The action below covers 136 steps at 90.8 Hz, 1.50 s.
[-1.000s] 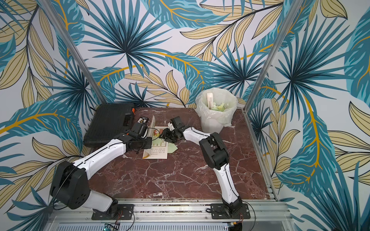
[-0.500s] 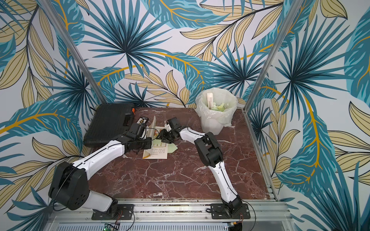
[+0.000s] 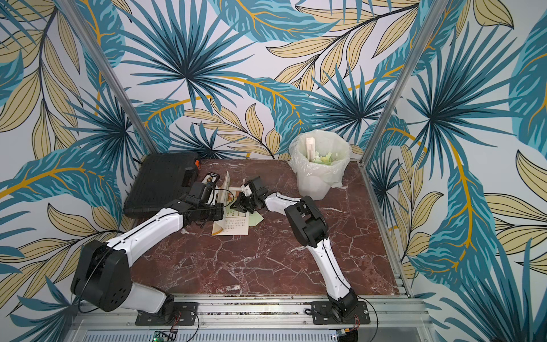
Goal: Peel off the used sticky note
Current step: Tear off the note from the book, then place the note in the trash bin.
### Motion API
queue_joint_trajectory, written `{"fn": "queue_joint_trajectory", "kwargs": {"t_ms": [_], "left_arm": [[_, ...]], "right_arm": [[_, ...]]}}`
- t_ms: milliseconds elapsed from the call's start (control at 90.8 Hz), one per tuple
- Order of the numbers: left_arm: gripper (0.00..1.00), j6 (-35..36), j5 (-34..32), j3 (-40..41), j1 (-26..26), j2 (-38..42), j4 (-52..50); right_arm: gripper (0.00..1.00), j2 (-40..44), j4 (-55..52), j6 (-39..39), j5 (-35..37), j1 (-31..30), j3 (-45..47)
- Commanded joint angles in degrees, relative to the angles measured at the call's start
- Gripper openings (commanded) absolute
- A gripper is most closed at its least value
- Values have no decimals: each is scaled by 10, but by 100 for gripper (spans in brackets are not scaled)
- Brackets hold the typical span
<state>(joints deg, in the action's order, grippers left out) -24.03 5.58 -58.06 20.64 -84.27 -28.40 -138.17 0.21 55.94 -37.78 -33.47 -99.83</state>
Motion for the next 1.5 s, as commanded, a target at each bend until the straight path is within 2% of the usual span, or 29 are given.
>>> {"fn": "queue_joint_trajectory", "kwargs": {"t_ms": [0,308,793,936,1157,1388,1487], "left_arm": [[0,-1,-14,8,-3,12,0],[0,-7,-53,4,-3,18,-31],[0,-16,-69,9,-4,30,-44],[0,-10,-58,8,-4,28,-40],[0,0,-45,10,-3,25,-34],[0,5,-36,10,-4,26,-34],[0,8,-35,9,-4,28,-37]], "right_arm": [[0,5,3,3,-2,-3,14],[0,68,12,-1,7,9,58],[0,215,-10,-46,1,79,146],[0,318,-105,-119,24,108,132],[0,441,-295,-223,92,179,46],[0,475,-377,-251,116,265,-17],[1,466,-440,-291,186,287,-54]]}}
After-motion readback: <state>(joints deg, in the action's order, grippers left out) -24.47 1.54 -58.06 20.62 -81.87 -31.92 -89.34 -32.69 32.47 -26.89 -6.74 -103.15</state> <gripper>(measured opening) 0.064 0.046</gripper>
